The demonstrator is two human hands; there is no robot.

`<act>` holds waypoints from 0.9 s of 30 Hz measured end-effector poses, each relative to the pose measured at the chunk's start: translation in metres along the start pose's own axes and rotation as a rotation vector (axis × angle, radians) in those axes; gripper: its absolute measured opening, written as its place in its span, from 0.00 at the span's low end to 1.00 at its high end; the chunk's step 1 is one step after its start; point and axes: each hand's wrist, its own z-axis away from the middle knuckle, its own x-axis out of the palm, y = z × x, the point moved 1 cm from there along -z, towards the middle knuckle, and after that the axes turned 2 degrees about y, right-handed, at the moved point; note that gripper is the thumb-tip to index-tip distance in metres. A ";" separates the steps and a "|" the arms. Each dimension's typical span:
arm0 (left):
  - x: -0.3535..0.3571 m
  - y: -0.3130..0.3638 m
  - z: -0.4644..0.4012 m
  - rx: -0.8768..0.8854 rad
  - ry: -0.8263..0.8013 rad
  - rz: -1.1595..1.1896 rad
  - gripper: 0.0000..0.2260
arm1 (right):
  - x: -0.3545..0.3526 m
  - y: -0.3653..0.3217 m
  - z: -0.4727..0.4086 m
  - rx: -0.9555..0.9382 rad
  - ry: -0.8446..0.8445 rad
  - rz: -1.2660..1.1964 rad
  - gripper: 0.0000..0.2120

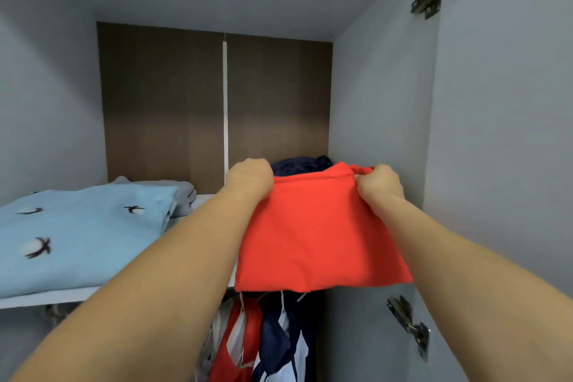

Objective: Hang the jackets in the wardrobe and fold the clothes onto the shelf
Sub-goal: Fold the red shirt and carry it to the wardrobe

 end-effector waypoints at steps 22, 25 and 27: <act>0.115 0.000 -0.027 -0.091 -0.021 -0.014 0.20 | 0.099 0.053 -0.049 -0.068 -0.183 0.605 0.16; 0.108 0.017 -0.013 0.182 -0.089 0.170 0.24 | 0.094 0.048 -0.049 -0.102 -0.217 0.613 0.17; 0.112 0.022 -0.001 0.231 -0.322 0.217 0.28 | 0.089 0.041 -0.043 -0.170 -0.182 0.661 0.18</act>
